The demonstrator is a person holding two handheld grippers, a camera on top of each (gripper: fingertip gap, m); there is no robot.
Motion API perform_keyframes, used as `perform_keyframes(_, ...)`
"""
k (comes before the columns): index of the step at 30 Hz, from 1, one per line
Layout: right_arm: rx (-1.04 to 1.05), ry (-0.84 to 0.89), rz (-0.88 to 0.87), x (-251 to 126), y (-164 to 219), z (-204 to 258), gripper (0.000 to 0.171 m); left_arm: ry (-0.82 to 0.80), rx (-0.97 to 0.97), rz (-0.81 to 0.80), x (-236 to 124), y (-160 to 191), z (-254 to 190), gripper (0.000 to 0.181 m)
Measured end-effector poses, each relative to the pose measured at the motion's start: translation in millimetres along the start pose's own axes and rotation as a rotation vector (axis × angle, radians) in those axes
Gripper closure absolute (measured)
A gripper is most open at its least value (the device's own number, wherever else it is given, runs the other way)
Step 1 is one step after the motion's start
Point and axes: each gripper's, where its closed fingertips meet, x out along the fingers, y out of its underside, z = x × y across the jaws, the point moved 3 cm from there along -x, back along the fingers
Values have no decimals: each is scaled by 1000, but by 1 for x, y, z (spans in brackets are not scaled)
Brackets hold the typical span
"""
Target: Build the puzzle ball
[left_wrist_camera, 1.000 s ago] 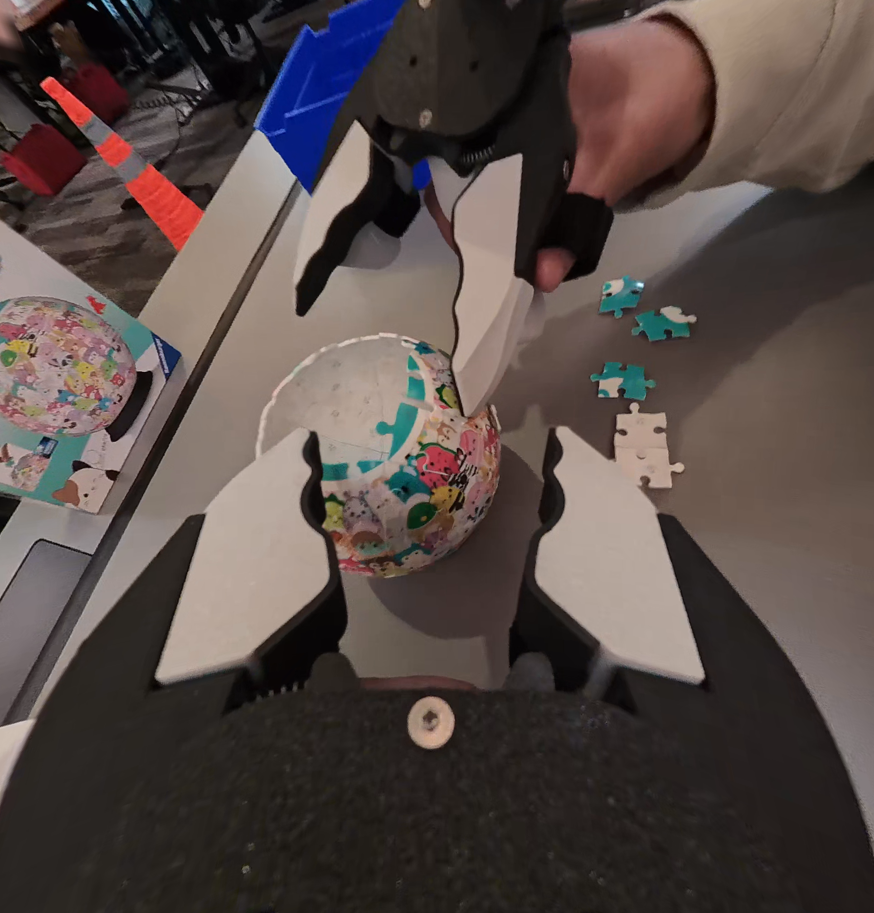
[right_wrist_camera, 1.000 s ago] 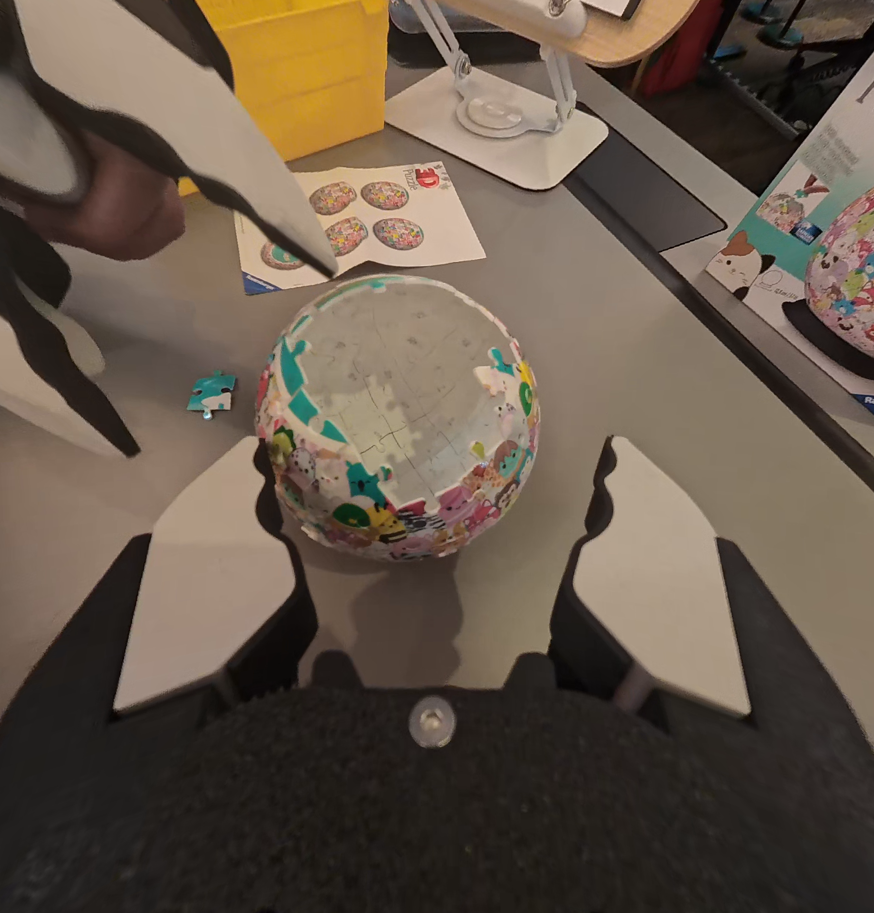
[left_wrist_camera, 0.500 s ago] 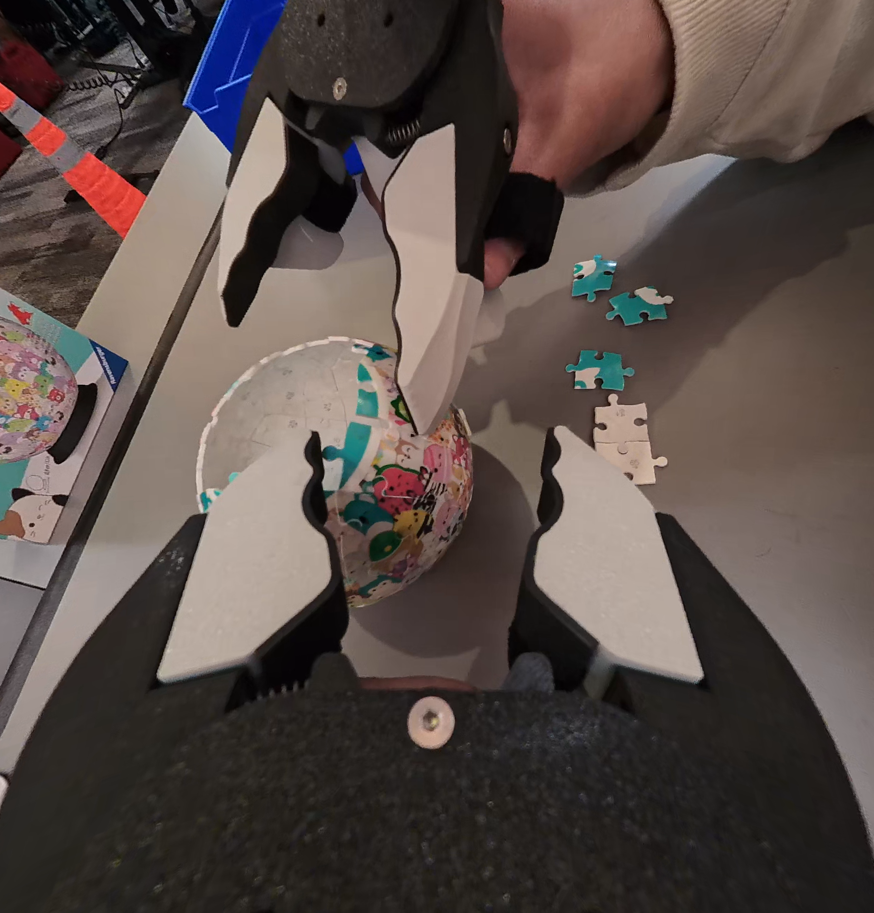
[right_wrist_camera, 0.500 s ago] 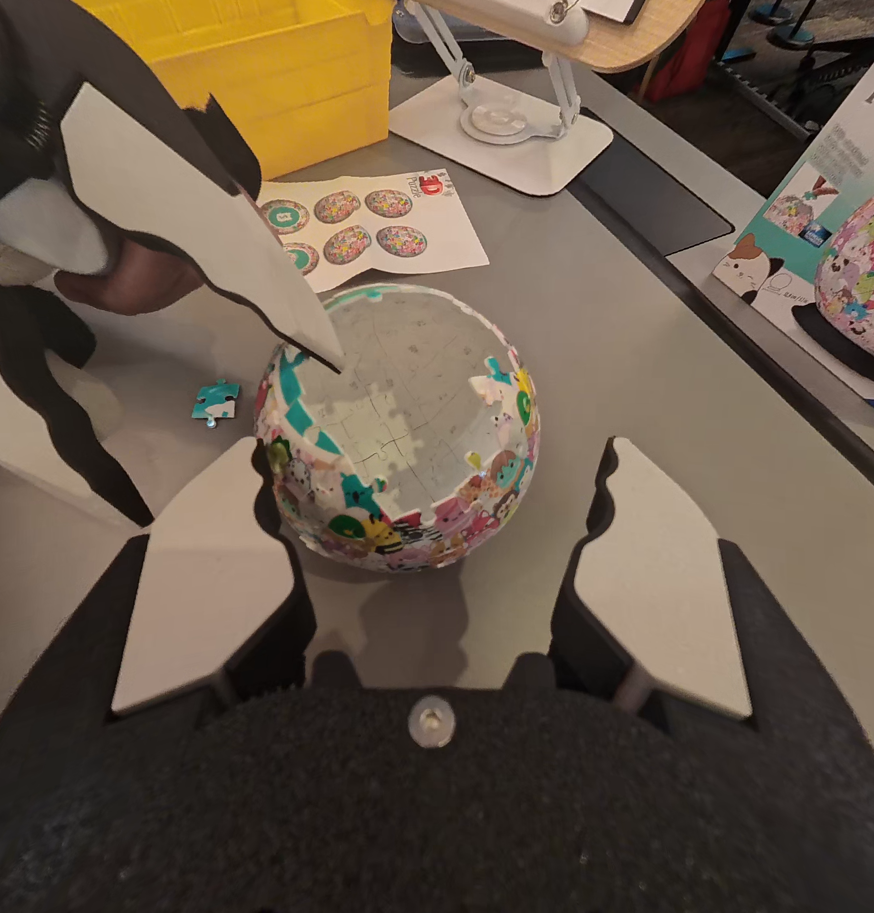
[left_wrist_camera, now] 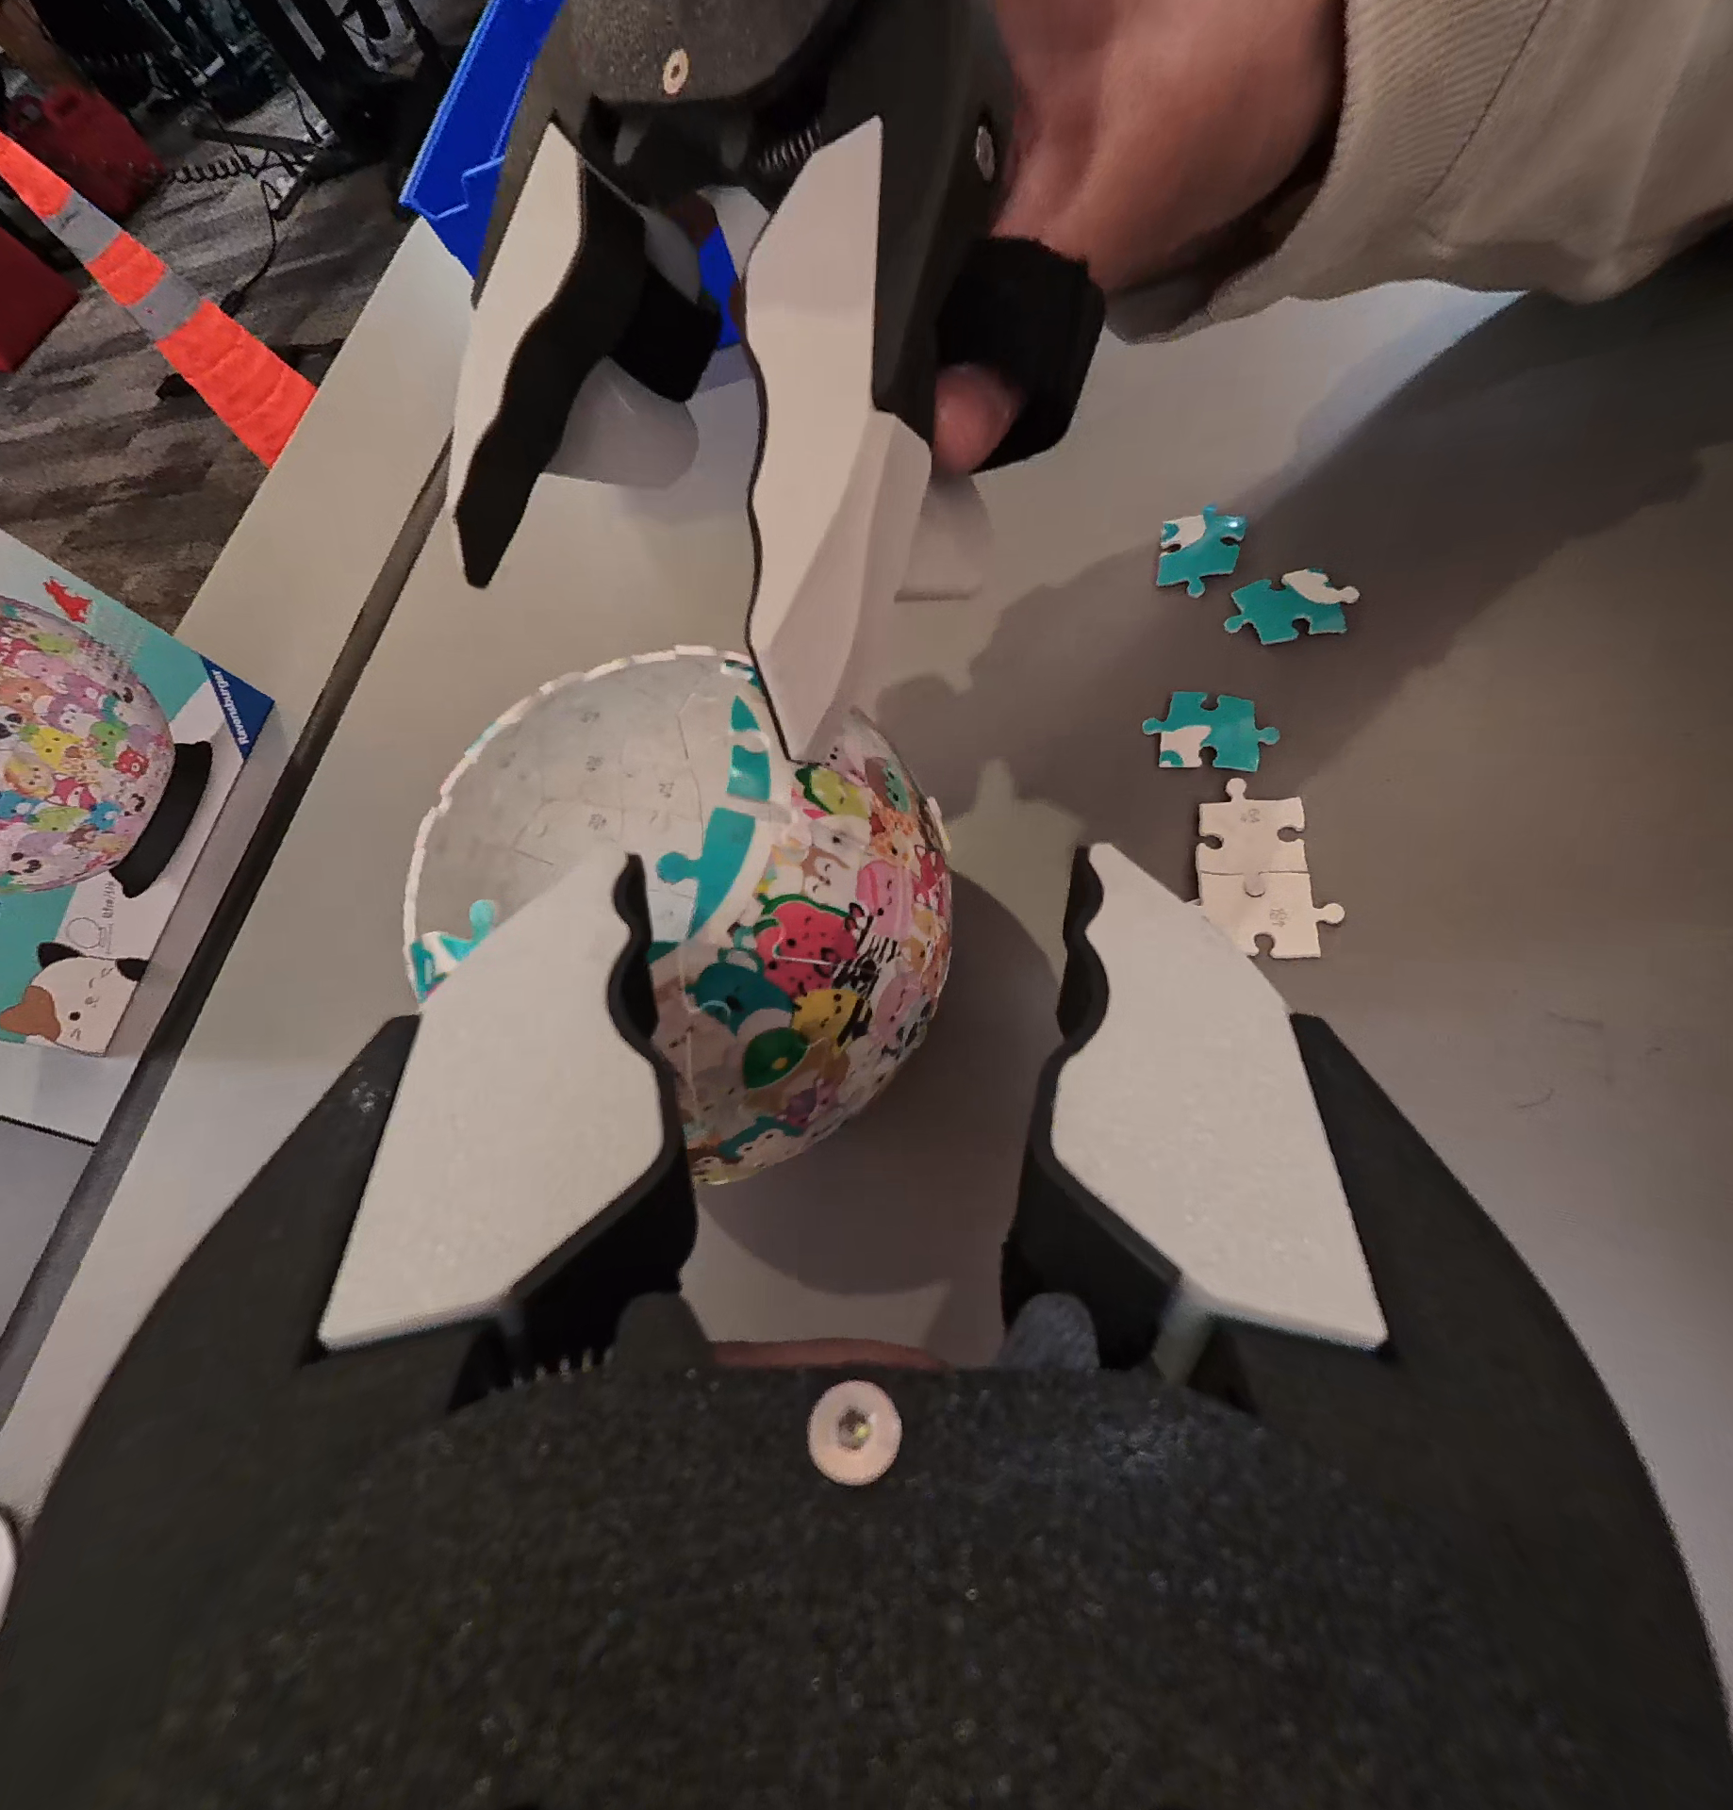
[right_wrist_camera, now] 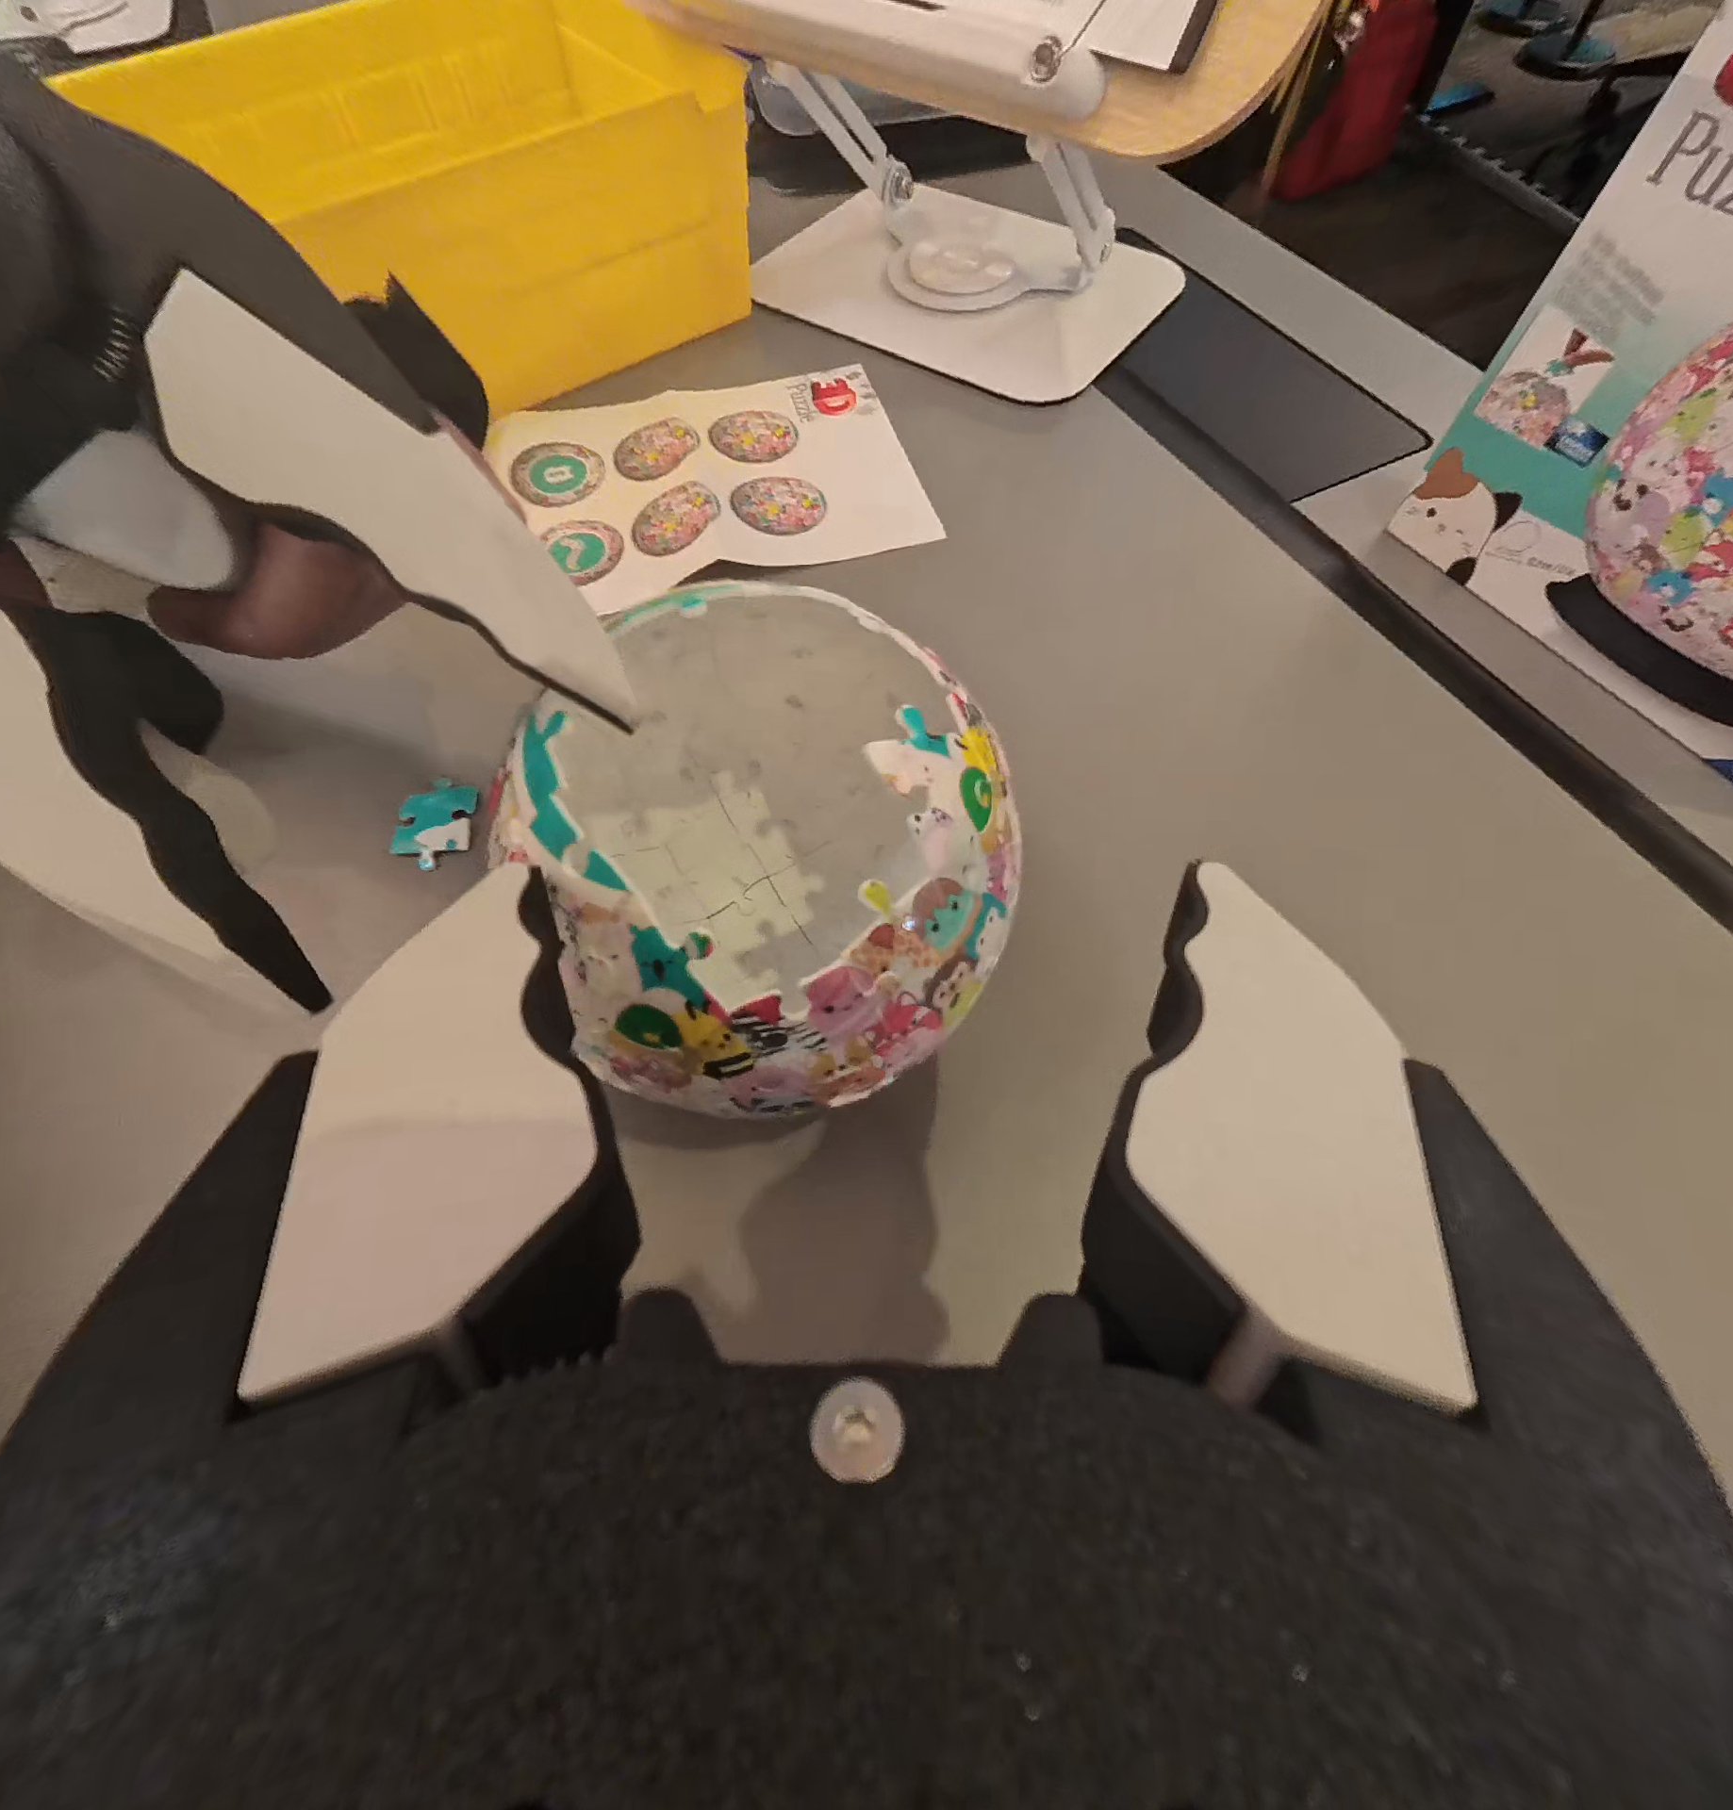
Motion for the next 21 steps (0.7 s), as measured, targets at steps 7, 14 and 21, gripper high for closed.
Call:
perform_keyframes(7, -32, 17, -7, 2, -3, 3, 55, -4, -6, 2, 3, 0, -4, 95)
perform_keyframes(14, -58, 52, -16, 2, -5, 3, 53, -4, -20, -4, 4, 0, -6, 90)
perform_keyframes(21, -67, 55, -25, 2, -6, 8, 58, -11, -25, -17, 4, 0, -5, 91)
